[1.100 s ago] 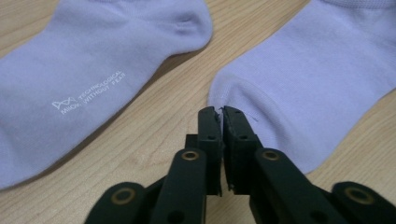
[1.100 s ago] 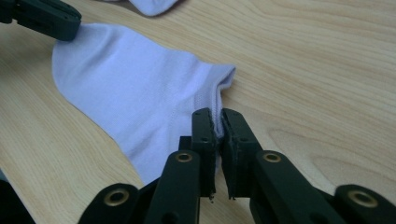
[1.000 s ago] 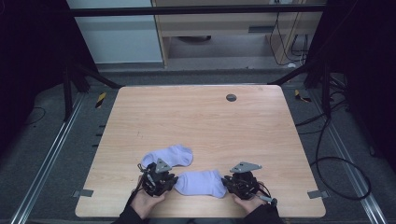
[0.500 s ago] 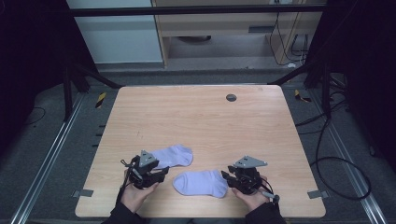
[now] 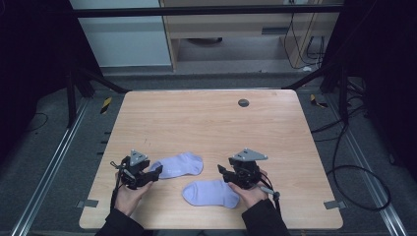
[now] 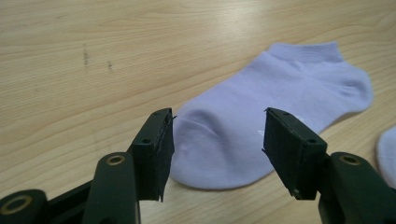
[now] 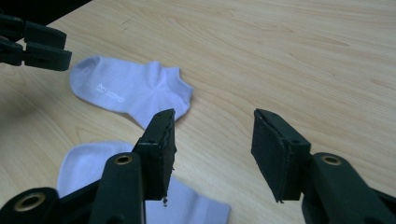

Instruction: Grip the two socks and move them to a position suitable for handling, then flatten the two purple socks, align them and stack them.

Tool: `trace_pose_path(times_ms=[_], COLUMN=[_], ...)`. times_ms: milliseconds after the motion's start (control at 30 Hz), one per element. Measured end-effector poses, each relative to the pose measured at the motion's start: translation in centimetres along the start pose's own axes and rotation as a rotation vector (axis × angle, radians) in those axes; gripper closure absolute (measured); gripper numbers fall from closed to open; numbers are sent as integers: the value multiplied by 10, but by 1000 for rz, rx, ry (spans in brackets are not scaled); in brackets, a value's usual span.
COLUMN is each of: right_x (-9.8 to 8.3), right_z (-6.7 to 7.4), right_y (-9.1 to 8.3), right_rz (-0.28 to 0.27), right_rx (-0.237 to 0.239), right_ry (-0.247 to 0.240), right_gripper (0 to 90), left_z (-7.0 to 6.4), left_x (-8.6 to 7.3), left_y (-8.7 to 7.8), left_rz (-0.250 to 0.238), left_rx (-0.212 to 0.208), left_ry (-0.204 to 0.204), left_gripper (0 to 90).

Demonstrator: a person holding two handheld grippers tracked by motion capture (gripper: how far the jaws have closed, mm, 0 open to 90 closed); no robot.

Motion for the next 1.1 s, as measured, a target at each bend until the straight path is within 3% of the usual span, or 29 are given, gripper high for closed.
trace_pose_path(times_ms=[200, 433, 867, 1100], right_x=[14, 18, 9, -1], right_z=[4, 4, 1, 0], right_y=[24, 55, 104, 117], right_rz=[11, 35, 130, 177], right_rx=[-4, -14, -42, -56], right_ry=[-2, 15, 35, 25], right_gripper=[469, 467, 533, 570], left_z=[19, 26, 23, 18], left_x=[-3, -6, -12, -16], left_y=[7, 13, 21, 26], left_rz=[21, 37, 76, 103], left_rx=[21, 38, 38, 18], left_ry=[-17, -26, 10, 10], left_gripper=[409, 416, 496, 585])
Point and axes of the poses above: each handheld gripper's, and its own axes: y roughly forward along the jaws, x roughly out of its top, z roughly to its left, the point moved 10 cm from there along y, roughly forward along the jaws, and after that the axes turned 11 degrees about x, right-handed, at the moved point
